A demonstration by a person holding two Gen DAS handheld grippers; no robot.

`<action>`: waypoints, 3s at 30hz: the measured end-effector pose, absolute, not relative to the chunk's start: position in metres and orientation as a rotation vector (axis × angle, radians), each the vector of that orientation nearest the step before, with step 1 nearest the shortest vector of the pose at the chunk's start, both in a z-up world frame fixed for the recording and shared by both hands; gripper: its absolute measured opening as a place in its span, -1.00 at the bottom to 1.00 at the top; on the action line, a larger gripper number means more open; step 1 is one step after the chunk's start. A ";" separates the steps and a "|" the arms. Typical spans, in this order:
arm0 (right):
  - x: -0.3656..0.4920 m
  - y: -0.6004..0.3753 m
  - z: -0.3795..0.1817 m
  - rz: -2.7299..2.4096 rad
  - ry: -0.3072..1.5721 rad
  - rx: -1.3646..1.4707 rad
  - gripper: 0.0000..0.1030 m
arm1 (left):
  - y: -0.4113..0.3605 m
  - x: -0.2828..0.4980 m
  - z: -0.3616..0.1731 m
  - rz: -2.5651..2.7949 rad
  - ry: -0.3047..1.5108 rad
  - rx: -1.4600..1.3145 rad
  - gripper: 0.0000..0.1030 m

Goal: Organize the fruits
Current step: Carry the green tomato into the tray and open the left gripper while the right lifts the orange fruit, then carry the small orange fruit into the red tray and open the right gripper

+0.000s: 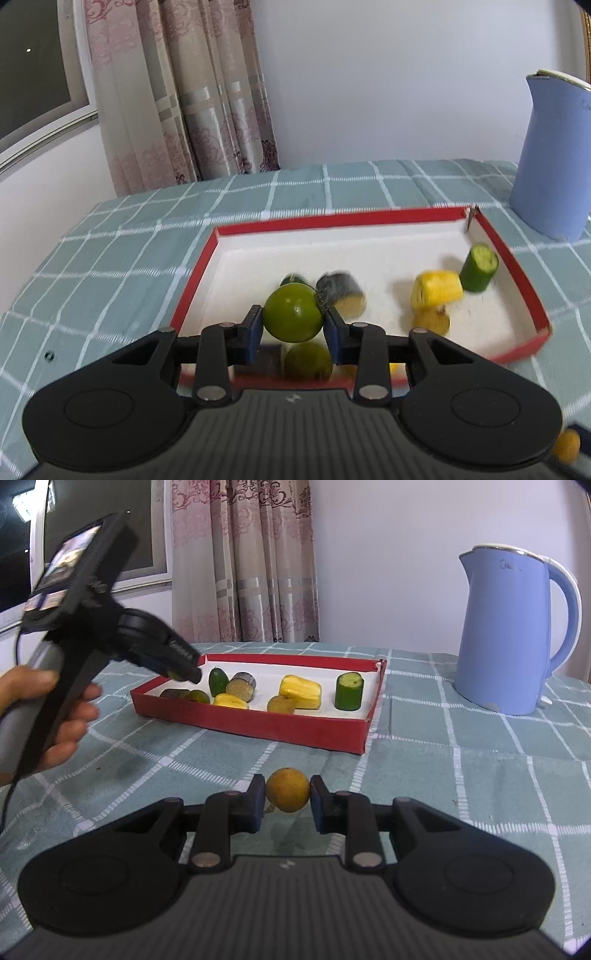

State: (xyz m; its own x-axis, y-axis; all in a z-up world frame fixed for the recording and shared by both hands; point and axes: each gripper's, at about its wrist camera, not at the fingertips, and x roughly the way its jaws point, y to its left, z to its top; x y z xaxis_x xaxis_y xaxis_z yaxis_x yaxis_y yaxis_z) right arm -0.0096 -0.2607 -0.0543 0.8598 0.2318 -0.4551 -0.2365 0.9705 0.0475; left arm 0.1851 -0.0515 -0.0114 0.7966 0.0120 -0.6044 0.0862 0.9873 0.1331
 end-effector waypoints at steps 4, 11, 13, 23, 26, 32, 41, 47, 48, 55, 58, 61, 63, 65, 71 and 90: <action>-0.009 -0.266 -0.054 0.240 0.474 0.007 -0.52 | -0.061 0.209 -0.014 -0.031 0.658 0.173 -0.33; -0.010 -0.273 -0.052 0.230 0.458 0.036 -0.52 | -0.071 0.243 -0.023 -0.008 0.681 0.194 -0.32; -0.010 -0.273 -0.051 0.226 0.458 0.035 -0.52 | -0.074 0.250 -0.024 -0.003 0.674 0.202 -0.32; -0.011 -0.272 -0.050 0.228 0.451 0.032 -0.52 | -0.076 0.254 -0.026 -0.007 0.661 0.187 0.23; -0.011 -0.273 -0.049 0.232 0.452 0.039 -0.52 | -0.070 0.244 -0.019 -0.004 0.637 0.171 0.23; -0.010 -0.270 -0.045 0.242 0.441 0.043 -0.52 | -0.050 0.199 -0.009 0.031 0.589 0.145 0.23; -0.005 -0.251 -0.022 0.257 0.410 -0.029 -0.52 | -0.013 0.140 -0.017 0.036 0.615 0.061 0.23; 0.006 -0.243 -0.009 0.254 0.389 -0.051 -0.52 | 0.004 0.118 -0.015 0.063 0.600 0.062 0.35; 0.008 -0.243 -0.008 0.253 0.384 -0.053 -0.52 | 0.006 0.116 -0.015 0.062 0.603 0.060 0.35; 0.032 -0.236 0.003 0.249 0.373 -0.064 -0.52 | 0.012 0.102 -0.020 0.060 0.617 0.065 0.35; 0.042 -0.233 0.007 0.245 0.368 -0.073 -0.52 | 0.015 0.101 -0.021 0.065 0.618 0.057 0.35; 0.053 -0.231 0.010 0.240 0.369 -0.081 -0.52 | 0.016 0.101 -0.022 0.067 0.623 0.056 0.36; 0.057 -0.229 0.012 0.237 0.366 -0.089 -0.52 | 0.017 0.100 -0.022 0.069 0.623 0.056 0.35; 0.060 -0.228 0.014 0.233 0.363 -0.088 -0.52 | 0.018 0.100 -0.022 0.070 0.624 0.054 0.36; 0.069 -0.228 0.016 0.224 0.360 -0.088 -0.52 | 0.020 0.099 -0.023 0.067 0.625 0.048 0.36; 0.154 -0.211 0.001 0.184 0.443 -0.108 -0.52 | 0.016 0.092 -0.019 0.046 0.621 0.056 0.36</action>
